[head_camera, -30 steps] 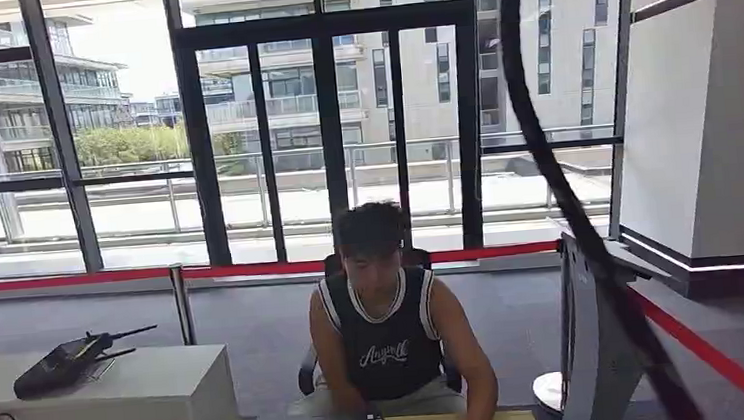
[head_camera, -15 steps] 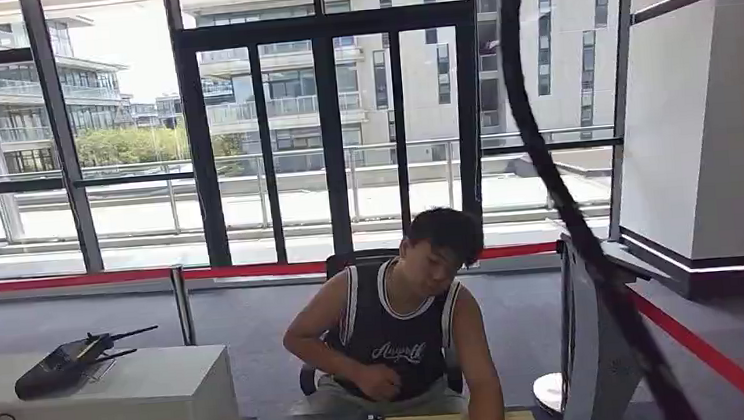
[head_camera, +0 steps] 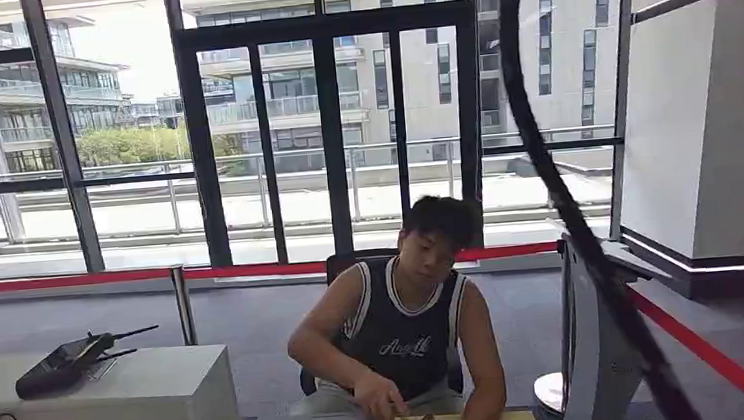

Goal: Pass the card to the sensor for recognition and then transmit it.

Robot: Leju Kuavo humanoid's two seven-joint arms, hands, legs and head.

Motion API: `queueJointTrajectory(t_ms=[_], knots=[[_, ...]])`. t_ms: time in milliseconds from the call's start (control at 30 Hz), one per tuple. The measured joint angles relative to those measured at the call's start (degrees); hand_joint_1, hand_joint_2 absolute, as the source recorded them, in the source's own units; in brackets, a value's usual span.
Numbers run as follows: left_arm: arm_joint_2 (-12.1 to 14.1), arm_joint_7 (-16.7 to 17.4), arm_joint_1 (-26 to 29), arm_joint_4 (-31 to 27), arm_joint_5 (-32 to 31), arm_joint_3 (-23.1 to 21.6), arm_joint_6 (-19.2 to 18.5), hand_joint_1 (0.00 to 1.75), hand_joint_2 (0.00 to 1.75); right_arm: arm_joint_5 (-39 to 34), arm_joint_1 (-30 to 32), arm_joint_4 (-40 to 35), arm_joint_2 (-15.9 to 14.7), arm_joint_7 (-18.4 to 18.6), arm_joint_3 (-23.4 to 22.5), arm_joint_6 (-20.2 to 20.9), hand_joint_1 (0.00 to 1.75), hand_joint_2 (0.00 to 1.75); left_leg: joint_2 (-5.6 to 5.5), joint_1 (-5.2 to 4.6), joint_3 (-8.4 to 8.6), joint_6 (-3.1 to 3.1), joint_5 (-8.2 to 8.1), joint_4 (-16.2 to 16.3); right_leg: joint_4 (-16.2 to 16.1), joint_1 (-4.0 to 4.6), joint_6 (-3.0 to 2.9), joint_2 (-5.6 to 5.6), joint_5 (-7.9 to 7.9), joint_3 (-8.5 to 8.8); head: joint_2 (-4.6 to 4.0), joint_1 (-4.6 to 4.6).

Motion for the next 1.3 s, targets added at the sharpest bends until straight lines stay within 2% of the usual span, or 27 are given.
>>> queueJointTrajectory(t_ms=[367,633,1300], knots=[[0.13,0.68,-0.07,0.0,-0.2,-0.33,0.09,0.0,0.0,-2.25,0.15,0.37,3.95,-1.01,-1.2,2.49,0.0,0.0,0.0,-0.01,0.0,0.0,0.0,0.0,0.0,-0.01,0.0,0.0,0.0,0.0,0.0,0.0],[0.39,0.61,-0.09,0.0,-0.37,-0.37,-0.35,0.0,0.0,-2.84,0.16,0.59,5.68,-1.42,-1.9,3.52,0.0,0.0,0.0,0.0,0.01,0.0,0.0,0.0,0.0,-0.01,0.0,0.0,0.0,0.0,0.0,0.02],[0.52,0.87,-0.1,0.0,-0.59,-0.41,-0.26,0.0,0.0,-2.19,0.15,0.92,6.8,-1.33,-2.08,6.03,0.0,0.0,0.0,-0.01,0.01,0.0,0.0,0.0,0.0,-0.01,0.0,0.0,0.0,0.0,0.0,0.04]])
